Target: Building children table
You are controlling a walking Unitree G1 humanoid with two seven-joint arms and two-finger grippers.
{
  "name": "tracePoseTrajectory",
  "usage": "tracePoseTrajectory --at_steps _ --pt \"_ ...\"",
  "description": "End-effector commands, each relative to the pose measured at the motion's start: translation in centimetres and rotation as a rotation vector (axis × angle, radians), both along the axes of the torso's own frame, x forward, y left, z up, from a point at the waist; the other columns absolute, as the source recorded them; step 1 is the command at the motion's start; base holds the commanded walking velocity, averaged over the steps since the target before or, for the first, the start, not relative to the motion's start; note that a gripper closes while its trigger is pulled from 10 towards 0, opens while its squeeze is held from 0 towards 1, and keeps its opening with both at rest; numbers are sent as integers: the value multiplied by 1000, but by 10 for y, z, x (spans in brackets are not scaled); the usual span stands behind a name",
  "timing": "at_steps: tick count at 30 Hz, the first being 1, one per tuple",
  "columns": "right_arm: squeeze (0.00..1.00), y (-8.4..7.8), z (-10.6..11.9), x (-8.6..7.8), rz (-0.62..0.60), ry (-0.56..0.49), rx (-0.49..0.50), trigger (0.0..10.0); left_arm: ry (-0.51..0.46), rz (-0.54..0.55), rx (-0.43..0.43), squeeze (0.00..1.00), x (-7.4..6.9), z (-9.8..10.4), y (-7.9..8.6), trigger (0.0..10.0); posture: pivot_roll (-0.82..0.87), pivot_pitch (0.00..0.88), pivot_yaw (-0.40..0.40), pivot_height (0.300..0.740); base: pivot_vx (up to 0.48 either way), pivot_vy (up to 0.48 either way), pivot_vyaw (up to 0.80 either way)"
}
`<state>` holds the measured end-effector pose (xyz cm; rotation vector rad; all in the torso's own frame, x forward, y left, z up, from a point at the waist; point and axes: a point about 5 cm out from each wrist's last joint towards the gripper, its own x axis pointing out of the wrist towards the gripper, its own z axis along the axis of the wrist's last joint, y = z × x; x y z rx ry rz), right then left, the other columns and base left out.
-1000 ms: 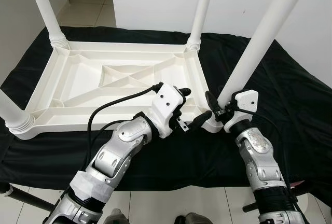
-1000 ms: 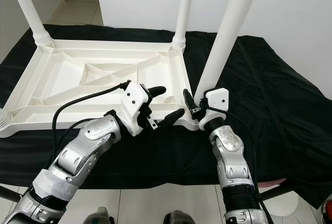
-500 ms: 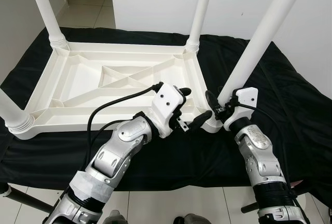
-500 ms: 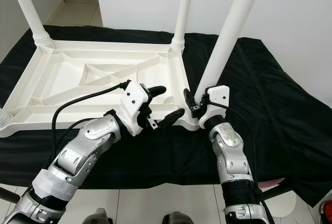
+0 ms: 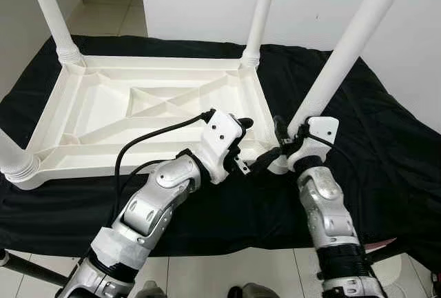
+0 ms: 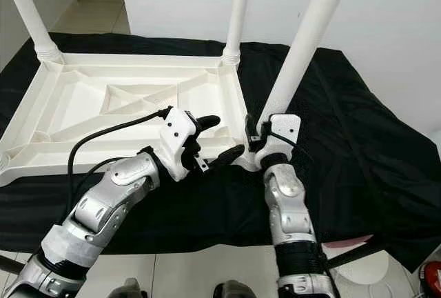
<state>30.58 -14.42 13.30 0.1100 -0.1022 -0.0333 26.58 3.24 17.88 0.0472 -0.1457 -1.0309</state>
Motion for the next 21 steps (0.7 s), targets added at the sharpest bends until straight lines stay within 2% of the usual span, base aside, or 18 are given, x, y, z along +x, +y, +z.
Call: tracePoseTrajectory --at_steps 1,3,4,7,10,11,12,16,18,21 --pt "0 2 -25 -2 -102 157 49 10000 0 -72 15 0 -4 0 -2 10000 94 38 -42 740 0 0 0" --pt "0 17 -18 3 -151 150 93 10000 8 -69 16 0 -4 0 -1 10000 99 37 -47 740 0 0 0" --pt "0 25 -14 4 -125 133 92 10000 12 -69 16 0 -5 0 -1 10000 106 37 -50 740 0 0 0" --pt "0 30 -11 4 -90 112 101 10000 16 -68 15 0 -5 -1 0 10000 105 37 -51 740 0 0 0" --pt "0 35 0 3 -14 26 114 10000 21 -66 16 0 -5 -1 0 10000 107 36 -55 740 0 0 0" --pt "0 35 0 3 -14 26 114 10000 21 -66 16 0 -5 -1 0 10000 107 36 -55 740 0 0 0" --pt "1000 35 6 1 11 -19 128 10000 22 -65 15 0 -5 -1 0 10000 107 34 -55 740 0 0 0" --pt "1000 35 20 -2 50 -122 130 10000 29 -67 14 0 -5 -1 -1 10000 101 34 -54 740 0 0 0" --pt "1000 34 22 -3 73 -134 130 10000 32 -70 24 0 -5 -2 -1 10000 100 30 -55 740 0 0 0" --pt "1000 25 26 -2 85 -152 126 10000 37 -74 38 0 -6 -4 -2 10000 94 30 -53 740 0 0 0"
